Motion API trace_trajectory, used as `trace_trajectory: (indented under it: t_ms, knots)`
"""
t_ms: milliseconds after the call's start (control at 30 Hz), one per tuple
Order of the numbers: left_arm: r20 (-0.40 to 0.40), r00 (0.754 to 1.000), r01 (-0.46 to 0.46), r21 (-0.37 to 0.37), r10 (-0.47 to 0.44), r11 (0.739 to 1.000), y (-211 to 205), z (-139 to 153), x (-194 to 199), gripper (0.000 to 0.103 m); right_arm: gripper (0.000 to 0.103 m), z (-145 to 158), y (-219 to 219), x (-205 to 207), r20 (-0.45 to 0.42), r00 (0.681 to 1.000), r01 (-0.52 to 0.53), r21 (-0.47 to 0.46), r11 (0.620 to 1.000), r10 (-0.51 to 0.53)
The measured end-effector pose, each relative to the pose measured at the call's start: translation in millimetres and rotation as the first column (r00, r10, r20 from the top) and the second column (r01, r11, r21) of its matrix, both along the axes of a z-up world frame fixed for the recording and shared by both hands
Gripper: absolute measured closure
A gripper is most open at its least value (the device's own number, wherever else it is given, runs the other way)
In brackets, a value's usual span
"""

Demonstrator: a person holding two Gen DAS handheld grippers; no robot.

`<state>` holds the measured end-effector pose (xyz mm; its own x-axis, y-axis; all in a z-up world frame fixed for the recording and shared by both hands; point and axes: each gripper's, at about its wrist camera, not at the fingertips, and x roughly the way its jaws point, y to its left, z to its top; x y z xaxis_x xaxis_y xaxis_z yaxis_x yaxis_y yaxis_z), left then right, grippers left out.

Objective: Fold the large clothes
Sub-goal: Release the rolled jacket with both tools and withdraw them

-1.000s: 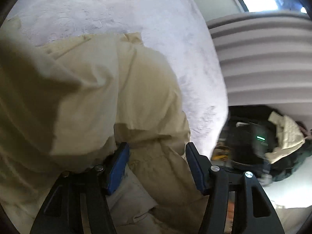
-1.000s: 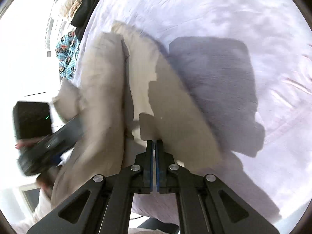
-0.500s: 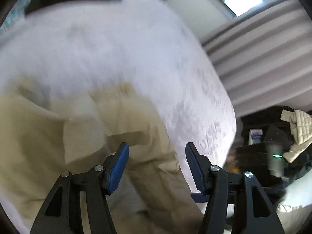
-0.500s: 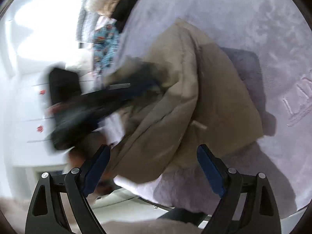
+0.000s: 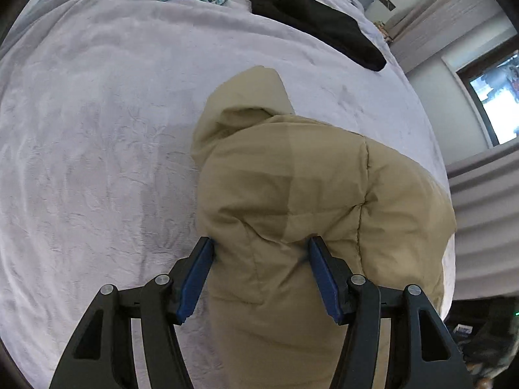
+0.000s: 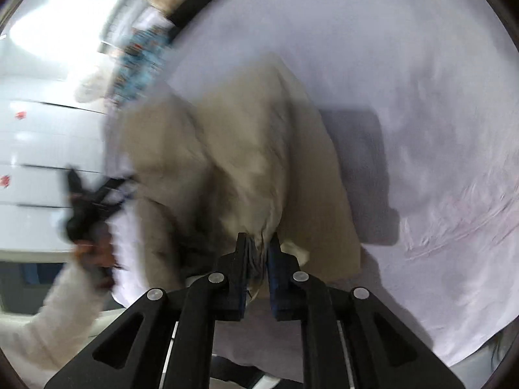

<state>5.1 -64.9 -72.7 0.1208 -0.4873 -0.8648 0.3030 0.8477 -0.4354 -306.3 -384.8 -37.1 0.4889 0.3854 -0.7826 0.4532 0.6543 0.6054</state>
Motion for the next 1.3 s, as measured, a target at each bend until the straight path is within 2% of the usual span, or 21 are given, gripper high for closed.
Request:
trace_trajectory:
  t_ms: [33, 67, 100, 133, 167, 267, 333, 400, 433, 467, 567, 633, 733, 800, 900, 967, 1033, 1100, 1167, 1200, 1300]
  knots:
    - [0.004, 1.0, 0.002, -0.002, -0.002, 1.0, -3, -2, -1, 0.041, 0.067, 12, -4, 4, 0.041, 0.999, -0.015, 0.01, 1.0, 0.014]
    - [0.005, 1.0, 0.003, -0.004, -0.003, 1.0, -4, -4, -1, 0.041, 0.032, 29, -6, 11, 0.092, 0.995, -0.035, 0.033, 0.999, 0.032]
    - [0.005, 1.0, 0.002, -0.007, -0.002, 1.0, -5, -5, -1, 0.041, 0.019, 39, -7, 20, 0.126, 0.991, -0.055, 0.051, 0.997, 0.048]
    - [0.004, 1.0, 0.0, -0.007, 0.0, 1.0, -5, -5, -1, 0.041, 0.013, 43, -6, 26, 0.149, 0.987, -0.078, 0.07, 0.994, 0.067]
    - [0.003, 1.0, -0.002, -0.008, 0.002, 1.0, -5, -6, -1, 0.041, 0.013, 40, -3, 42, 0.166, 0.982, -0.104, 0.098, 0.99, 0.087]
    - [-0.001, 1.0, -0.011, -0.008, 0.011, 1.0, -12, -6, -6, 0.041, 0.013, 8, 3, 83, 0.1, 0.99, -0.108, 0.115, 0.988, 0.096]
    - [0.001, 1.0, -0.01, 0.001, 0.01, 1.0, -13, -4, -6, 0.041, 0.017, -32, 4, 113, 0.044, 0.997, -0.073, 0.187, 0.98, 0.066]
    - [0.019, 1.0, 0.002, 0.024, -0.002, 1.0, -19, 0, -8, 0.041, 0.056, -53, 8, 132, 0.044, 0.998, -0.064, 0.274, 0.959, 0.054]
    - [0.028, 1.0, 0.011, 0.034, -0.012, 0.999, -24, 1, -9, 0.041, 0.095, -55, 11, 142, 0.044, 0.997, -0.073, 0.272, 0.959, 0.063]
    - [0.041, 0.999, 0.02, 0.043, -0.022, 0.999, -29, 4, -11, 0.041, 0.095, -54, 16, 146, 0.041, 0.997, -0.08, 0.257, 0.963, 0.072]
    - [0.067, 0.996, 0.058, 0.041, -0.061, 0.997, -56, 10, -16, 0.041, 0.097, -28, 19, 139, 0.067, 0.992, -0.118, 0.118, 0.986, 0.11]
    - [0.091, 0.99, 0.101, 0.046, -0.104, 0.994, -81, 13, -24, 0.041, 0.097, -20, 4, 128, 0.053, 0.992, -0.114, 0.04, 0.993, 0.112]
    - [0.164, 0.966, 0.184, 0.097, -0.198, 0.978, -120, 23, -38, 0.041, 0.097, -40, -31, 108, -0.025, 0.997, -0.075, -0.014, 0.997, 0.074]
    - [0.209, 0.951, 0.215, 0.072, -0.226, 0.974, -137, 37, -45, 0.041, 0.097, -58, -48, 99, -0.057, 0.998, -0.042, -0.005, 0.999, 0.042]
    - [0.238, 0.939, 0.247, 0.034, -0.248, 0.968, -153, 50, -48, 0.041, 0.097, -72, -63, 98, -0.057, 0.998, -0.008, 0.017, 1.0, 0.009]
    - [0.229, 0.929, 0.276, 0.089, -0.29, 0.957, -167, 41, -49, 0.041, 0.096, -76, -64, 104, -0.06, 0.998, -0.006, 0.027, 1.0, 0.008]
    - [0.212, 0.919, 0.299, 0.177, -0.333, 0.938, -182, 21, -49, 0.041, 0.093, -73, -65, 104, -0.079, 0.997, 0.008, 0.059, 0.998, -0.004]
    - [0.219, 0.916, 0.293, 0.211, -0.337, 0.933, -187, 12, -50, 0.041, 0.091, -55, -61, 97, -0.101, 0.995, 0.016, 0.037, 0.999, -0.012]
    - [0.211, 0.924, 0.279, 0.2, -0.319, 0.939, -185, 9, -48, 0.041, 0.09, -27, -51, 85, -0.074, 0.997, -0.019, -0.011, 1.0, 0.018]
    - [0.208, 0.928, 0.271, 0.198, -0.31, 0.942, -185, 7, -47, 0.041, 0.09, -9, -42, 73, -0.038, 0.998, -0.045, -0.011, 0.999, 0.044]
    - [0.215, 0.927, 0.261, 0.221, -0.308, 0.94, -188, 3, -50, 0.041, 0.09, 13, -9, 43, 0.022, 0.99, -0.139, 0.036, 0.99, 0.138]
